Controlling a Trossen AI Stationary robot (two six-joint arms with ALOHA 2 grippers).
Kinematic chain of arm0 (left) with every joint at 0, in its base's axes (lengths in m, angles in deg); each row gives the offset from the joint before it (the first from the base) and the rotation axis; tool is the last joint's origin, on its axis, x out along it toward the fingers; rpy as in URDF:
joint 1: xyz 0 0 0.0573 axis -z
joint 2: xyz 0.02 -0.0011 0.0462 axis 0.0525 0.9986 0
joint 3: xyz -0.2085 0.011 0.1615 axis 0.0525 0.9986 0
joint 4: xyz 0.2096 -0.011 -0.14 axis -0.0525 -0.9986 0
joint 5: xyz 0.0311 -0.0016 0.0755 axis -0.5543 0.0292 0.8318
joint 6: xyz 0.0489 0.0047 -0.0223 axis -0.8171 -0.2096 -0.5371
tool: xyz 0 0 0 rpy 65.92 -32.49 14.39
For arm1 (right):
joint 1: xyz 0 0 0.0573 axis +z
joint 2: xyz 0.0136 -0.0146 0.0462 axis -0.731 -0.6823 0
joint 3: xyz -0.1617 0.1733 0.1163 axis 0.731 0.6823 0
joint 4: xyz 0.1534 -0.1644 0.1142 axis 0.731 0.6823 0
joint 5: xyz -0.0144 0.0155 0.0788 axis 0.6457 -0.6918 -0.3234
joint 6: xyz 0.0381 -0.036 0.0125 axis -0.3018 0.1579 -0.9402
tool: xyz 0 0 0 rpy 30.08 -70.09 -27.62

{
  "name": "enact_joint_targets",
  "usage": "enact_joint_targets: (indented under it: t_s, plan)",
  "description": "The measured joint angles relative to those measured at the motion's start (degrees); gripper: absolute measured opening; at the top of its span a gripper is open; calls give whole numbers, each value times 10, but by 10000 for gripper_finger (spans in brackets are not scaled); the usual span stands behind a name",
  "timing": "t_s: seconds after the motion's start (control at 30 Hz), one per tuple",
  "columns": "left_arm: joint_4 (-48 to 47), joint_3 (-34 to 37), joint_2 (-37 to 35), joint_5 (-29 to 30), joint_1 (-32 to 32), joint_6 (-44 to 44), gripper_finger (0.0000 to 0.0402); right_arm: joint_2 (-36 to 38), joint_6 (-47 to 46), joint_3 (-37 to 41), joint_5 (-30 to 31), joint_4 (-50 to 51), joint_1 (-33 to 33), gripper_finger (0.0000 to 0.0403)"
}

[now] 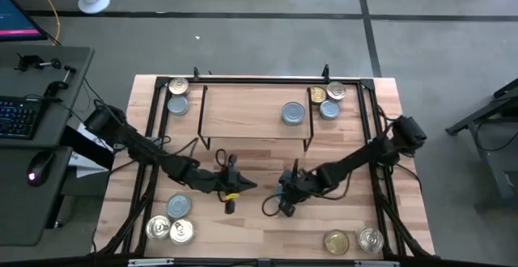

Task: Stack canned seafood by type on shelf
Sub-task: Stack the green white tuna can on top of the other green white tuna can on the shelf

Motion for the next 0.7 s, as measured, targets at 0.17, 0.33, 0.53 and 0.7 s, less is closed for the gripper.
enact_joint_targets:
  t_s: [0.17,0.33,0.53,0.7]
  plan:
    - [0,-24,51,-1,-22,-100,0,36,59,-70,3,153,14,0]
    - [-21,-88,136,-66,-48,-164,0,65,-3,-46,1,244,59,0]
    - [-124,-206,228,-73,-75,-162,0,65,-121,35,-1,185,76,0]
    - [-177,-249,265,-74,-89,-163,0,66,-128,69,29,135,48,0]
